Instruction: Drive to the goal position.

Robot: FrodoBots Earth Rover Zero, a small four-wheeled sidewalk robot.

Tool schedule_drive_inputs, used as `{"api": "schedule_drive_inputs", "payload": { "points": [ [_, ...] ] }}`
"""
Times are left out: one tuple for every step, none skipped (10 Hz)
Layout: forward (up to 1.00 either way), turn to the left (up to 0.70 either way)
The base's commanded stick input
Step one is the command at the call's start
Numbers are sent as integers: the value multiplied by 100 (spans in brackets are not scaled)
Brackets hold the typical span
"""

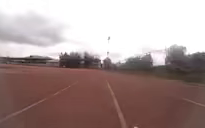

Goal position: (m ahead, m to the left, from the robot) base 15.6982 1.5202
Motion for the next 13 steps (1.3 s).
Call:
{"api": "schedule_drive_inputs", "payload": {
  "points": [
    [70, 0],
    [70, 0],
    [70, 0],
    [70, 0],
    [70, 0],
    [70, 0],
    [70, 0],
    [70, 0],
    [70, 0],
    [70, 0],
    [70, 0],
    [70, 0],
    [70, 0]
  ]
}}
